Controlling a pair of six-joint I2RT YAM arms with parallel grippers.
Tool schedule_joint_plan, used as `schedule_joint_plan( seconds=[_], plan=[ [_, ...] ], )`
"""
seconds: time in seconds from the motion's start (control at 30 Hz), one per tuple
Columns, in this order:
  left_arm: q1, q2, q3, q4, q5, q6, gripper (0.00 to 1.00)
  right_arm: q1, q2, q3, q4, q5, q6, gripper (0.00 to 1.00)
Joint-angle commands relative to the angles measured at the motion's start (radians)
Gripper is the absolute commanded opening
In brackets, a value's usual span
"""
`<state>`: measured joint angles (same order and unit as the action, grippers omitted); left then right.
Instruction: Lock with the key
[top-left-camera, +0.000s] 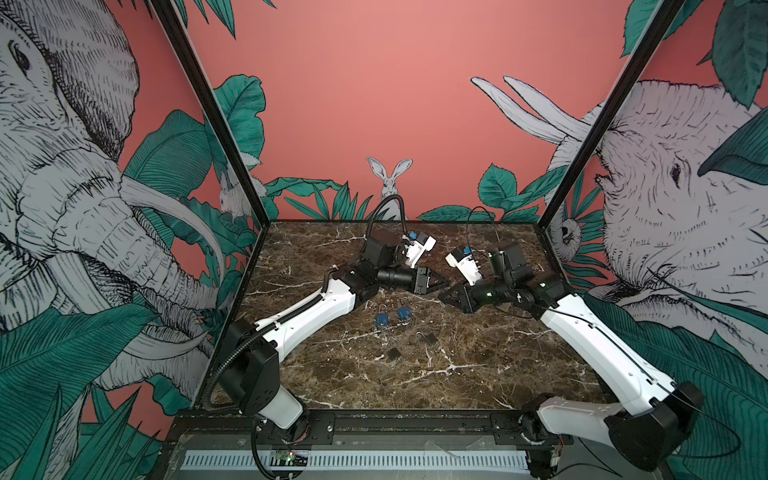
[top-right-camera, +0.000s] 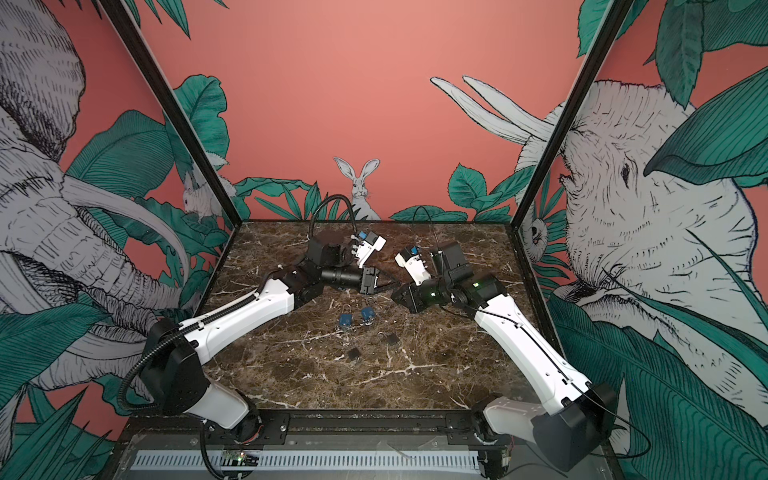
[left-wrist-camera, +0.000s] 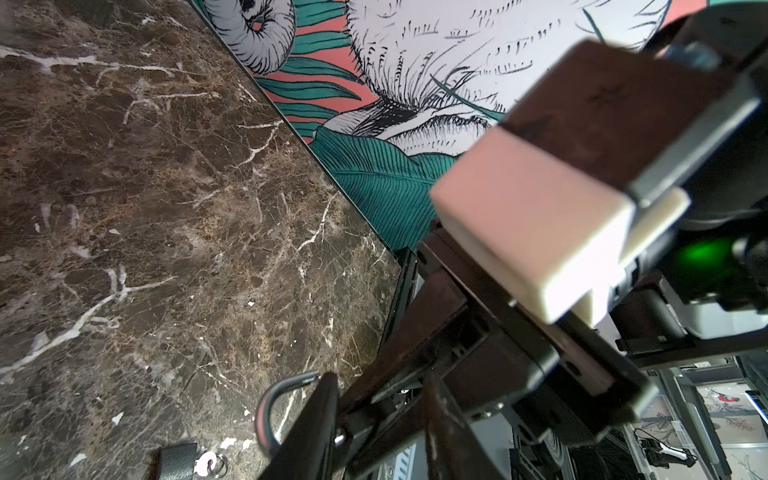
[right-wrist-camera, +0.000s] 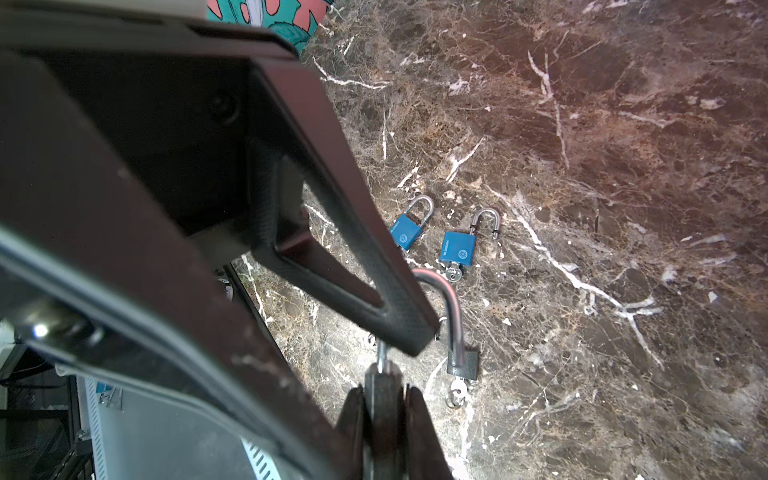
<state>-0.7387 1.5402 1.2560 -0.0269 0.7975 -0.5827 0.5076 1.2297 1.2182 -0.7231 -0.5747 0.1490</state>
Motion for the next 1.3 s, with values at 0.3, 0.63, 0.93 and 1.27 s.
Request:
schedule_joint_plan(
  seconds=[0.3, 0.63, 0.93, 1.27],
  plan=[
    [0.023, -0.008, 0.021, -0.020, -0.032, 0.019, 0.37, 0.001, -0.014, 0.041, 0.027, -0.066, 0.000, 0.00],
    [0.032, -0.024, -0.011, -0.033, 0.030, 0.022, 0.38, 0.000, 0.002, 0.060, 0.022, -0.066, 0.002, 0.00],
    [0.090, -0.085, -0.088, 0.069, 0.083, -0.052, 0.38, -0.002, 0.019, 0.084, 0.014, -0.084, -0.001, 0.00],
    [0.122, -0.125, -0.137, 0.123, 0.111, -0.093, 0.33, -0.003, 0.027, 0.087, 0.024, -0.122, 0.015, 0.00]
  ],
)
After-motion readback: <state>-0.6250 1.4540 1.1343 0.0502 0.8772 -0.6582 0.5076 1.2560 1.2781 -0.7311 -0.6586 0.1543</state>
